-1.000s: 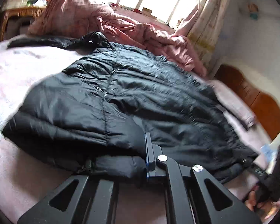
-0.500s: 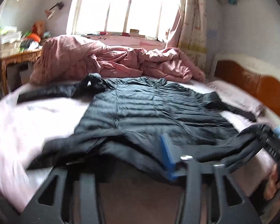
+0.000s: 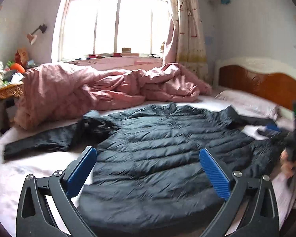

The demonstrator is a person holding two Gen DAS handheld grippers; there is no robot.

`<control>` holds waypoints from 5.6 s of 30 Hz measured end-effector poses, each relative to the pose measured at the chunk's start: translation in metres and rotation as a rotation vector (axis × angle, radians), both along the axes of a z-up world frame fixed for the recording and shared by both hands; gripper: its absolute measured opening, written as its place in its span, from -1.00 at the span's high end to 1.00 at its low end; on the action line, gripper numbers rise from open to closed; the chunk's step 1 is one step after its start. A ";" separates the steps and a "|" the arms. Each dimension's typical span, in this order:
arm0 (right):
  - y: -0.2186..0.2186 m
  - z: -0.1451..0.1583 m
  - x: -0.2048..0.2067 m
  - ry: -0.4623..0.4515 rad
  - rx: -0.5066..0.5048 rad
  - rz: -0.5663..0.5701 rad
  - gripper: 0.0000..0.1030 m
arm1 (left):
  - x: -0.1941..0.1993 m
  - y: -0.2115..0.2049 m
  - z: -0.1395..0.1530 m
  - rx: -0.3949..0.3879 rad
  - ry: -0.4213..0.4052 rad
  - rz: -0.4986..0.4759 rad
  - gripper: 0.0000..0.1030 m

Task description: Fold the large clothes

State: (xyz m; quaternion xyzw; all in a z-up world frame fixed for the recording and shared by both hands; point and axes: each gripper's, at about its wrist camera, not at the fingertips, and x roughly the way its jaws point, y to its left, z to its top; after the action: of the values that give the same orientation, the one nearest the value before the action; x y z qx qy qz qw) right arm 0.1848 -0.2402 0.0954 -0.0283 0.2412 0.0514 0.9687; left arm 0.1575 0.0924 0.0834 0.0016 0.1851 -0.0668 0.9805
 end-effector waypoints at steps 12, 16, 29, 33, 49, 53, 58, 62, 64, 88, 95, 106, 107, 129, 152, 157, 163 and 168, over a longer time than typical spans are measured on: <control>-0.095 -0.039 -0.018 0.272 0.121 -0.181 -0.75 | 0.010 0.004 -0.064 0.236 0.220 0.267 -1.00; -0.106 -0.056 -0.009 0.334 0.010 -0.325 -0.75 | 0.025 0.018 -0.076 0.237 0.320 0.375 -1.00; -0.026 0.000 -0.064 -0.007 0.015 0.007 -0.75 | -0.055 -0.047 -0.022 0.030 -0.003 -0.059 -0.95; 0.003 -0.032 -0.038 0.205 0.010 0.057 -0.75 | -0.018 -0.071 -0.051 0.008 0.236 -0.113 -0.95; 0.002 -0.043 -0.053 0.208 0.018 0.021 -0.75 | -0.032 -0.066 -0.056 0.040 0.171 -0.098 -0.94; 0.022 -0.026 -0.078 0.107 -0.067 0.129 -0.75 | -0.058 -0.078 -0.047 0.181 0.115 -0.127 -0.94; 0.055 -0.040 -0.091 0.113 -0.249 0.151 -0.79 | -0.061 -0.094 -0.060 0.312 0.186 -0.125 -1.00; 0.074 -0.056 -0.093 0.156 -0.334 0.201 -0.79 | -0.051 -0.103 -0.077 0.318 0.276 -0.178 -1.00; 0.077 -0.062 -0.088 0.180 -0.359 0.180 -0.79 | -0.046 -0.110 -0.085 0.364 0.299 -0.150 -1.00; 0.004 -0.064 -0.045 0.278 -0.167 -0.006 0.24 | -0.012 -0.046 -0.095 0.276 0.352 0.141 0.32; -0.002 -0.050 -0.070 0.210 -0.125 -0.039 0.51 | -0.040 -0.053 -0.078 0.237 0.350 0.126 0.56; -0.026 -0.016 -0.163 0.144 -0.046 -0.023 0.42 | -0.130 -0.062 -0.046 0.201 0.325 0.060 0.52; -0.027 -0.013 -0.165 0.136 -0.051 -0.029 0.29 | -0.133 -0.063 -0.047 0.204 0.326 0.059 0.43; -0.038 0.004 -0.003 0.044 -0.102 -0.119 -0.69 | -0.009 -0.012 -0.012 0.125 0.137 0.109 -0.92; -0.125 -0.030 0.040 0.242 0.306 -0.107 0.79 | 0.033 0.038 -0.076 -0.194 0.410 0.093 0.13; -0.109 -0.035 0.048 0.271 0.149 -0.151 0.55 | 0.013 0.027 -0.065 -0.033 0.279 0.213 0.04; -0.111 -0.003 -0.006 0.044 0.164 -0.214 -0.54 | -0.035 -0.004 -0.023 0.098 -0.027 0.250 -0.42; -0.081 0.013 -0.028 -0.071 0.104 -0.076 -1.00 | -0.027 -0.027 -0.023 0.012 0.035 0.081 -0.92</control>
State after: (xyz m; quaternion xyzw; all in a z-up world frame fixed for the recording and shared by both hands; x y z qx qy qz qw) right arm 0.1571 -0.3210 0.1088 0.0297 0.2047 0.0259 0.9780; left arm 0.1310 0.0659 0.0605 -0.0013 0.2026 -0.0260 0.9789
